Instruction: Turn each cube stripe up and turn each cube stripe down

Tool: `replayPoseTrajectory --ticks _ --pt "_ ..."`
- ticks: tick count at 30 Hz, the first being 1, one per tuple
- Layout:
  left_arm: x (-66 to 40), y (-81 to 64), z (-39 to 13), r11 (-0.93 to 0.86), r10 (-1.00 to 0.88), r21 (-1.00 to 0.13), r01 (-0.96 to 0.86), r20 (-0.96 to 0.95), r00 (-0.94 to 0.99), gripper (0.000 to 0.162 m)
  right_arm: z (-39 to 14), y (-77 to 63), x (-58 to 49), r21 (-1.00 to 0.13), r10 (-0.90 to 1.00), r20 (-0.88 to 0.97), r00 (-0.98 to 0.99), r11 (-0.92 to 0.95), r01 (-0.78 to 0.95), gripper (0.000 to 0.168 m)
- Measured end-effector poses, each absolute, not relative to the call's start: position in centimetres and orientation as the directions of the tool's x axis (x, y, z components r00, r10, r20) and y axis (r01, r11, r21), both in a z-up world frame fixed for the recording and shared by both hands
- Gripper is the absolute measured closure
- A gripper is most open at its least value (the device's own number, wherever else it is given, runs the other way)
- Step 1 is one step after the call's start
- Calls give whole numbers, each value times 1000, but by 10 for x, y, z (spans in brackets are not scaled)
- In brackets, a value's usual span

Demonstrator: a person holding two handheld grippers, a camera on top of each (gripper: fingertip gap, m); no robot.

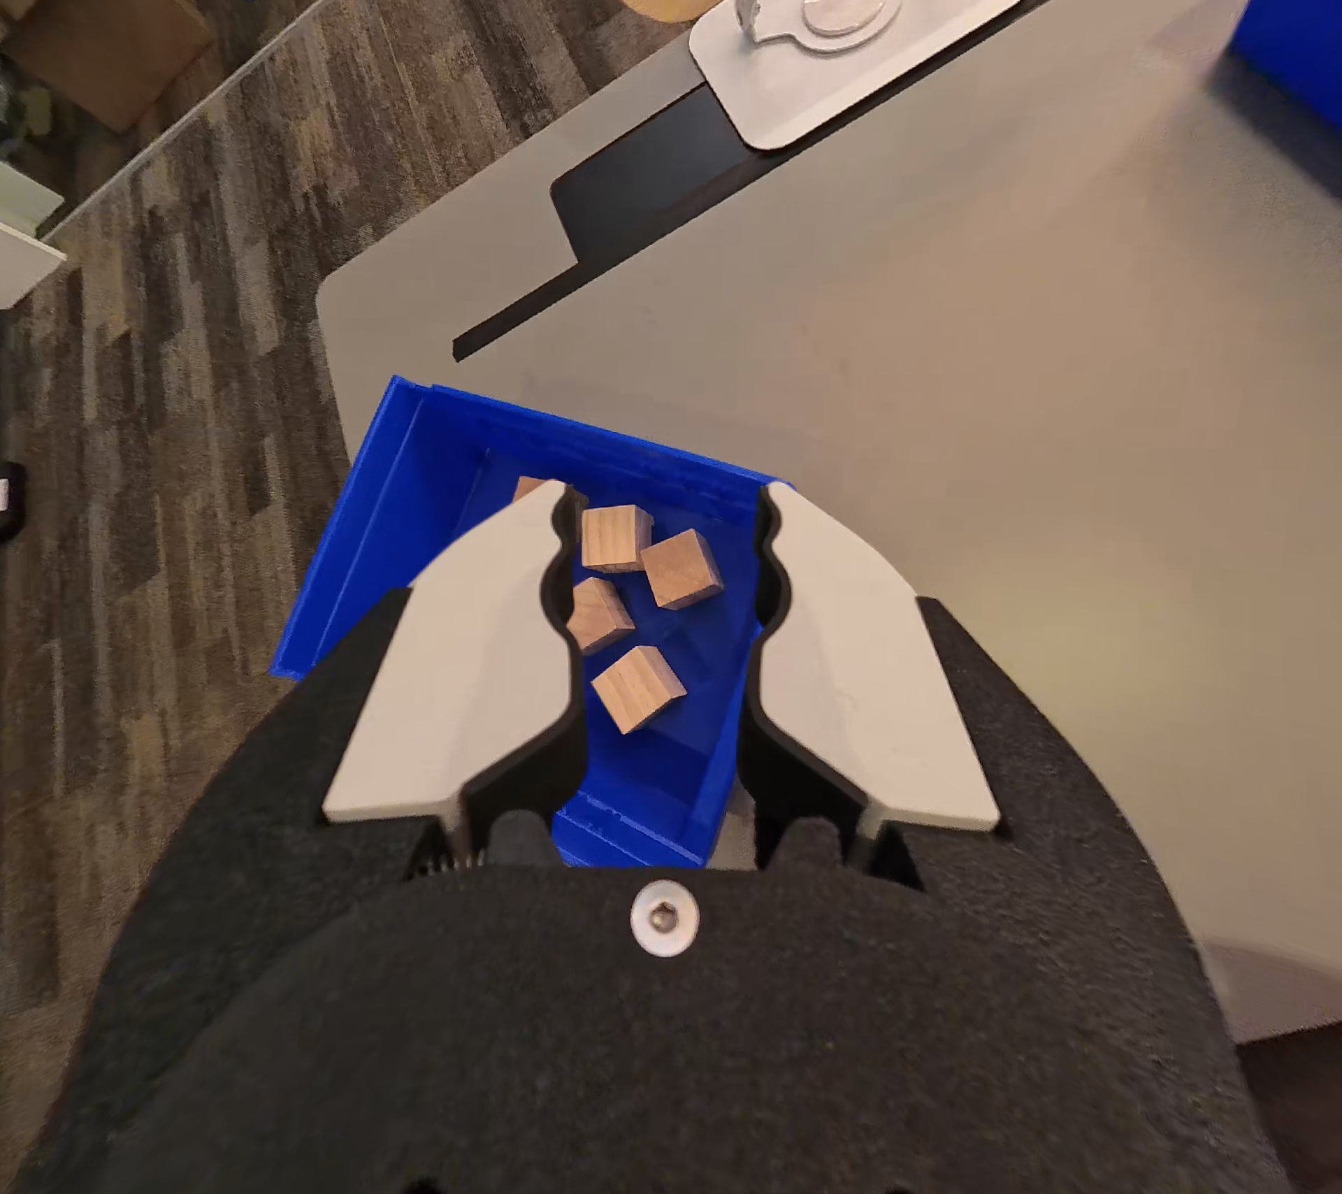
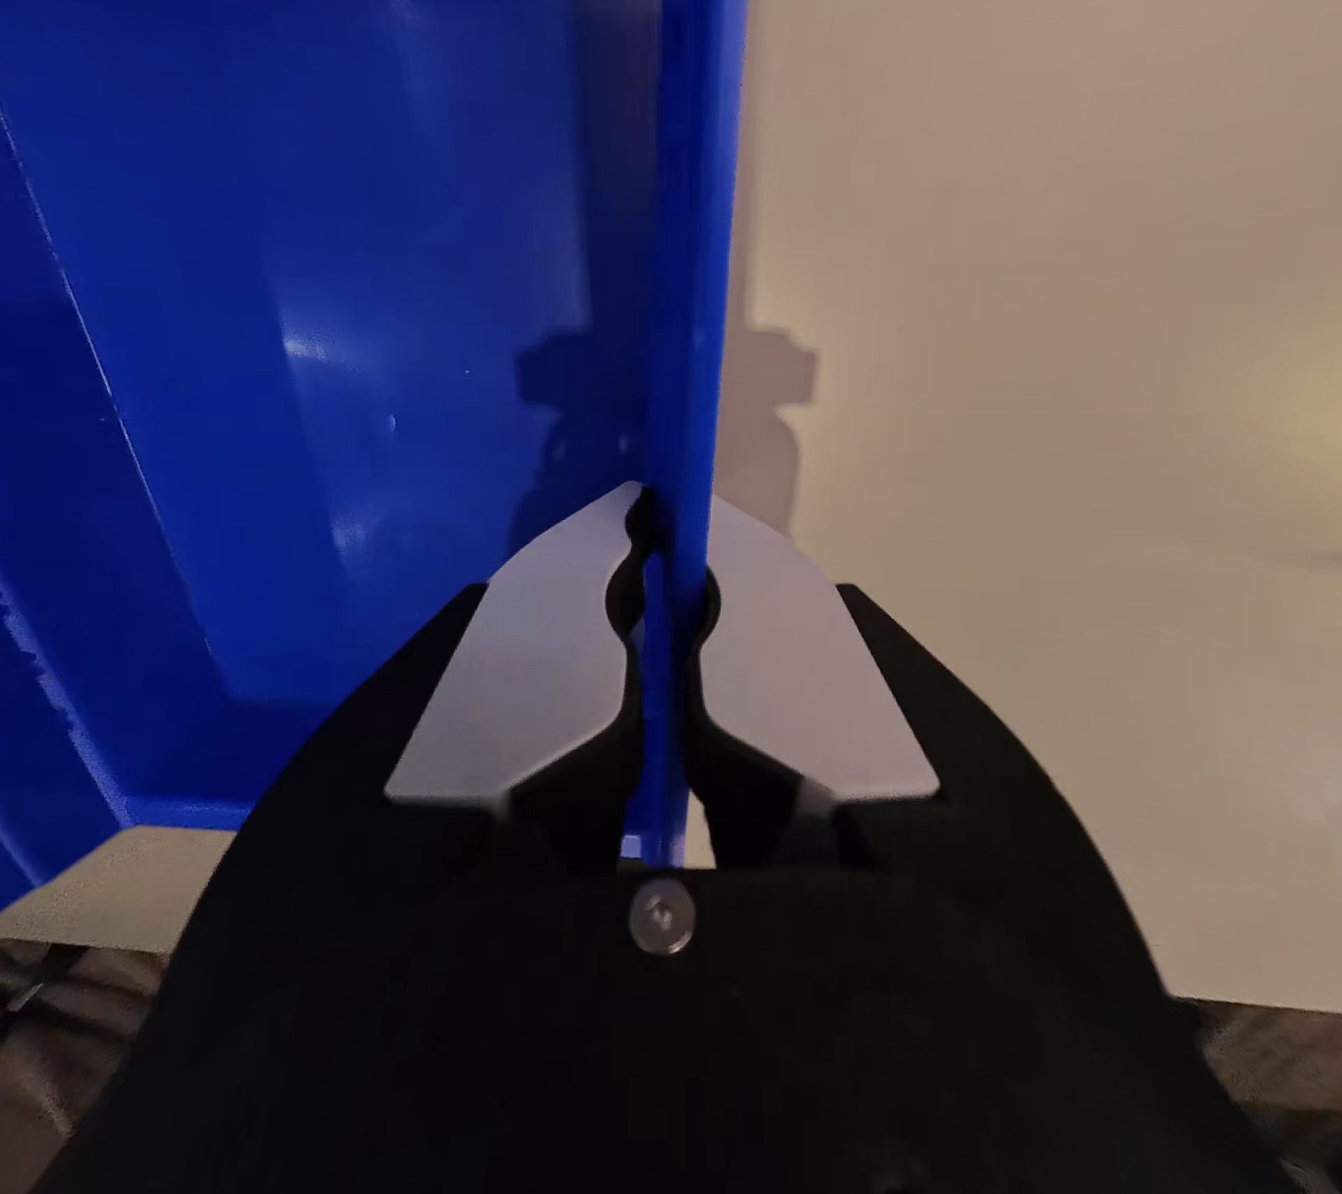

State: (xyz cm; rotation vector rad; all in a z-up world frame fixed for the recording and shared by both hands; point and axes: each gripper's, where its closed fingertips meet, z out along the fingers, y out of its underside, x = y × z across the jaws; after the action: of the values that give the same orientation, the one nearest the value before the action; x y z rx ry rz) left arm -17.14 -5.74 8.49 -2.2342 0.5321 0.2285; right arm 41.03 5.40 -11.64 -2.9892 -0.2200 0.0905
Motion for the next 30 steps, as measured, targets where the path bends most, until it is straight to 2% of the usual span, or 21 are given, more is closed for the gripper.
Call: replayPoseTrajectory --ticks 1,9,12,14,15,17,19,20,22,24,26,29,30 --pt "-171 -55 86 -584 -286 -677 -447 -343 895 116 -116 53 422 -146 134 -55 989 -981 125 161" --pt "-153 -37 98 -538 -227 -698 -473 -420 878 119 -116 53 463 -151 136 -64 989 -981 125 161" --pt "-137 -28 115 -443 -213 -748 -495 -448 868 118 -115 54 466 -192 175 -18 984 -967 168 156" --pt "-133 -27 133 -350 -180 -785 -511 -479 859 117 -100 60 473 -294 175 50 983 -938 182 143" --pt "-134 -29 146 -292 -152 -812 -505 -482 863 117 -86 66 474 -385 158 68 985 -907 172 142" --pt "-139 -34 179 -148 -77 -888 -436 -429 900 124 -45 79 482 -577 110 156 982 -796 181 130" --pt "-146 -49 210 47 -21 -943 -330 -331 943 143 1 82 484 -730 79 208 975 -651 208 130" --pt "-156 -59 221 130 23 -943 -306 -306 952 146 23 82 481 -795 77 206 976 -568 212 131" --pt "-181 -83 231 249 104 -913 -325 -308 946 138 57 80 471 -872 119 196 973 -433 228 129" --pt "-215 -98 226 219 186 -916 -335 -298 936 137 78 75 472 -897 117 212 970 -371 241 129" --pt "-240 -103 203 84 139 -956 -280 -268 954 116 88 74 476 -912 116 188 975 -347 217 129" --pt "-266 -102 154 -164 29 -985 -57 -63 998 97 86 80 470 -927 176 103 979 -340 158 130" --pt "-273 -102 138 -239 13 -971 9 6 1000 95 82 84 465 -928 205 82 975 -340 149 130"
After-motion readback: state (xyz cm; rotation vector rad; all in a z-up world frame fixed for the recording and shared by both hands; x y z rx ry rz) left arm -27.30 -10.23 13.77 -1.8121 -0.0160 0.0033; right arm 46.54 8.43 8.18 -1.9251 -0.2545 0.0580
